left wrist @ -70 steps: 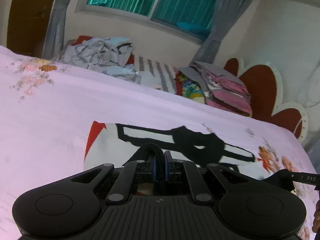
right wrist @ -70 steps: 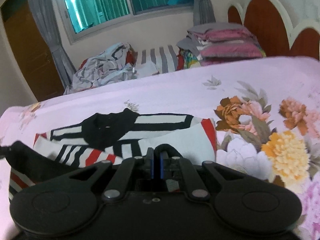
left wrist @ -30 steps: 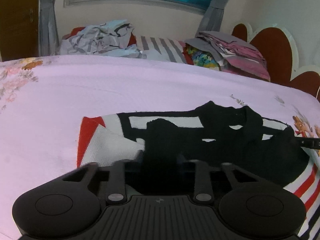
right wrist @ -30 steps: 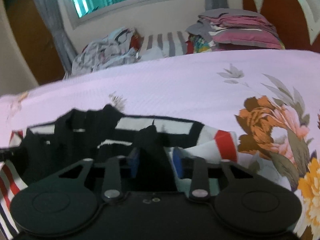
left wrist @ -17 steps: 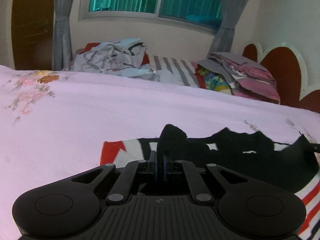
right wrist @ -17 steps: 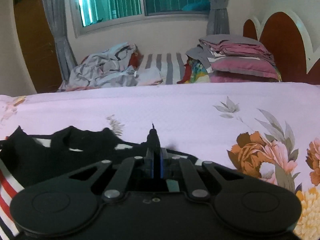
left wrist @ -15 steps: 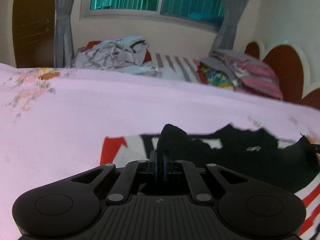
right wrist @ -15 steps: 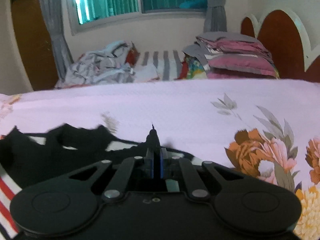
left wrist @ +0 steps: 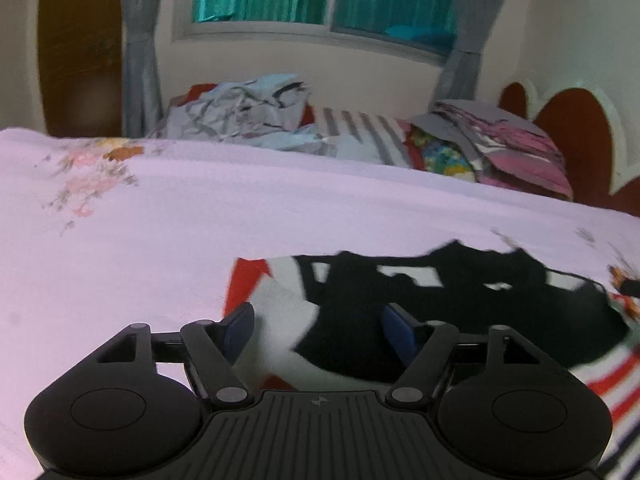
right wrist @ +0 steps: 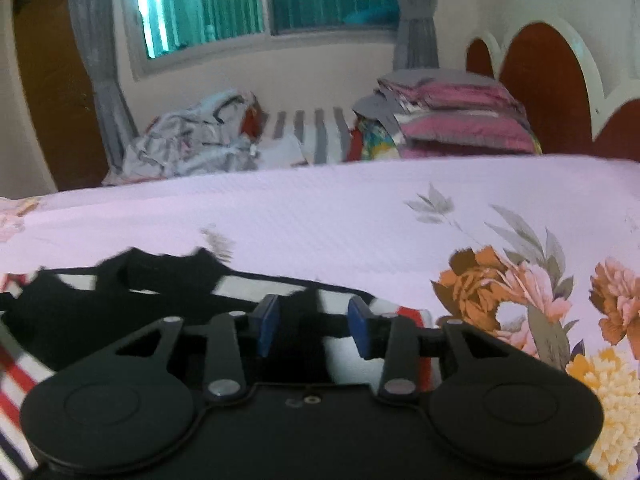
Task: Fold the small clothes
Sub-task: 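Open both grippers and release the folded hem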
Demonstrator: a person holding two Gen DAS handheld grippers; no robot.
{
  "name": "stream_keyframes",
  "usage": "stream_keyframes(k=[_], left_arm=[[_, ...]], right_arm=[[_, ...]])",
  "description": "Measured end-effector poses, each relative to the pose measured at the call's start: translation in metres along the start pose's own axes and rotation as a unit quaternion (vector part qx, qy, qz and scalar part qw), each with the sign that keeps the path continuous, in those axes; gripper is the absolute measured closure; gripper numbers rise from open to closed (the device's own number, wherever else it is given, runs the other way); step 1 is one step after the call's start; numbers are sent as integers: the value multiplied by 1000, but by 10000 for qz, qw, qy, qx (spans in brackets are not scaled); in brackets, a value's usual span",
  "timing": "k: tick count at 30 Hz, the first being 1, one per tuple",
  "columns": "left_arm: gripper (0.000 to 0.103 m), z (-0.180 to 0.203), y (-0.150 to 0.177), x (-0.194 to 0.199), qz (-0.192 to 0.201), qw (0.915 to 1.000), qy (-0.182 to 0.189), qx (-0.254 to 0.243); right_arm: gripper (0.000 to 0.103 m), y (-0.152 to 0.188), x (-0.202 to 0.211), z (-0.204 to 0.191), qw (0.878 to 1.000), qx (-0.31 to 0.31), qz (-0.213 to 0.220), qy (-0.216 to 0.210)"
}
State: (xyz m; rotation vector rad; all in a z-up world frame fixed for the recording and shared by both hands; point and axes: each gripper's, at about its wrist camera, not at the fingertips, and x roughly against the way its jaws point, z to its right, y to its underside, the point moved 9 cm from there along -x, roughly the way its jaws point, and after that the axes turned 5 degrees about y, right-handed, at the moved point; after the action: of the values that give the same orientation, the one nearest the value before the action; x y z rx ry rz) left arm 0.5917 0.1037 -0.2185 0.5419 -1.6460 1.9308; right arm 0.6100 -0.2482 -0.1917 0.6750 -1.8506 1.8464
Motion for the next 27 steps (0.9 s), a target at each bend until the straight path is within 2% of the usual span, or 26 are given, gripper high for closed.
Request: stream_keyframes(k=[3,7,12,15,18,26,27], left_arm=[[32,22,6,15,-7,9996,257,-135],[32,63,21,19,-148,9972,590,-425],[32,78,37,11,-328,9975,438,-451],[32,76,48,5,-532,9970,294,-489],[32,72,54,3,-522,9968,221,-568],[32,53,57,5,-583,9959,139,-674],[32,50,58,6,-579,9959,128,-682]], right_arm=[[65,4,14,-27,9994,150,11,-317],[67,20,19,-75,9957,524,-197,-741],[68,36,19,-106,9924,797,-316,-881],[68,42,16,-104,9925,820,-408,-810],[67,49,13,-94,9934,840,-464,-629],[67,71,18,-35,9934,1031,-511,4],[64,73,21,-28,9935,1022,-493,44]])
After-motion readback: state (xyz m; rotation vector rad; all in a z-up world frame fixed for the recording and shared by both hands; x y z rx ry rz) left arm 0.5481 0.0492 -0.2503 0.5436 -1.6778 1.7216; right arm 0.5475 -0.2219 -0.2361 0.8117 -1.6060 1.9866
